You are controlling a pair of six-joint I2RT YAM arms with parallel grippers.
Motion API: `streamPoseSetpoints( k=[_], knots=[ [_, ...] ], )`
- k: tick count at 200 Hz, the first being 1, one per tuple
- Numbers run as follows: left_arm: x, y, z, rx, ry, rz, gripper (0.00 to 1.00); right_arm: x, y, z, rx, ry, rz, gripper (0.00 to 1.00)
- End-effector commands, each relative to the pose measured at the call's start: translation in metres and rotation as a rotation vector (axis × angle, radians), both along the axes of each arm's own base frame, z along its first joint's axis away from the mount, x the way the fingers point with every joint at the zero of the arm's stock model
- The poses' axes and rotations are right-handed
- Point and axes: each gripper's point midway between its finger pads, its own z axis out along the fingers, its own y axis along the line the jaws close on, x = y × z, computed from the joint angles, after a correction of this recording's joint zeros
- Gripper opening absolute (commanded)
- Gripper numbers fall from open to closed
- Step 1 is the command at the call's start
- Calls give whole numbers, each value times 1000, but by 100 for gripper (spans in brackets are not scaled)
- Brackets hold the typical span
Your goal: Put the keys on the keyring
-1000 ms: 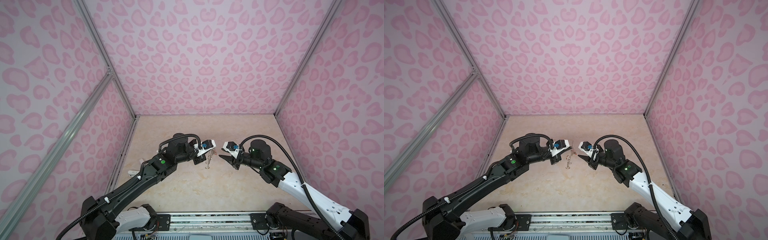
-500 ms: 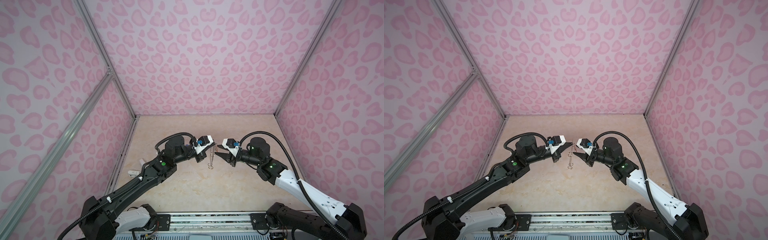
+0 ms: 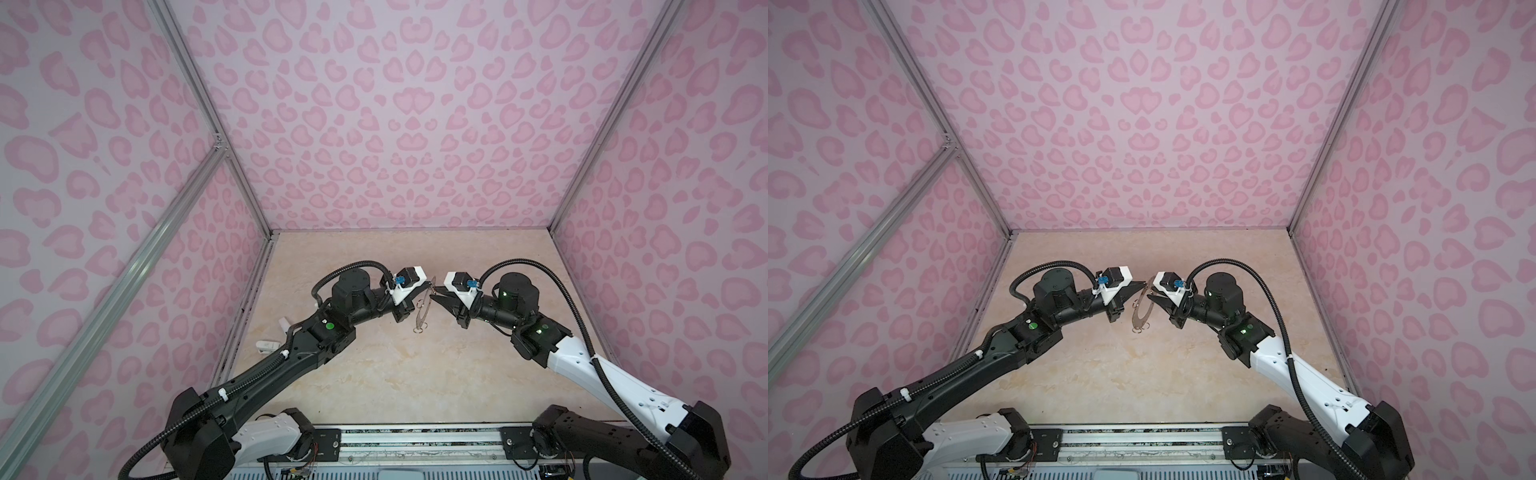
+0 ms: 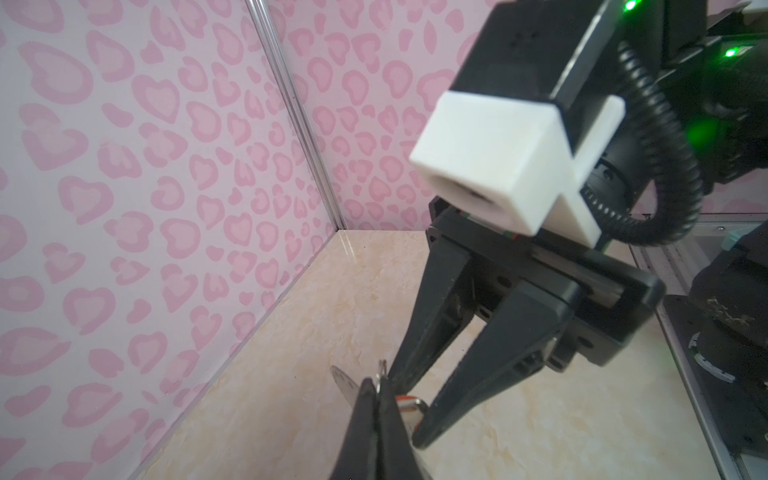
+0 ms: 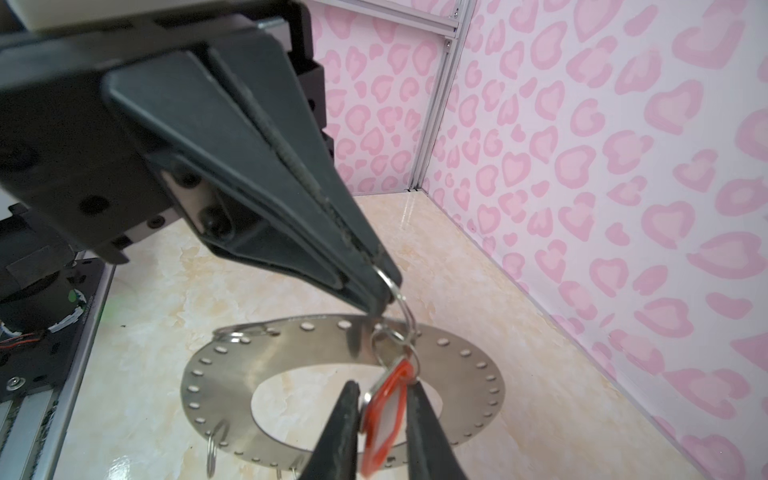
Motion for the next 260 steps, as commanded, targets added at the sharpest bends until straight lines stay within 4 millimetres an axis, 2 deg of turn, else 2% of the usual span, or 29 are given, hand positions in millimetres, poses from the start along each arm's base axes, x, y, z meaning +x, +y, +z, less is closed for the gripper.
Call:
streamPoseSetpoints(
  k=[1,26,47,129,198,260],
  knots=[
    [1,-3,25,-71,-55,-4,3,2,2,0,-1,-19,-1,13],
    [1,-3,29,-88,-51,-5,3,1,3,-5,-28,-14,17,3],
    [2,-3,30,-100,-45,-2,3,-1,5,-6,-41,-19,41,0],
    [4,-5,25,-123,-26,12,3,-6,12,0,-33,-37,95,0],
    [-3,0,14,-56,-45,1,3,3,-8,11,-14,-54,8,0],
    [-9,-6,4,-12,-35,-36,3,-1,-8,18,-5,-65,26,0]
  ],
)
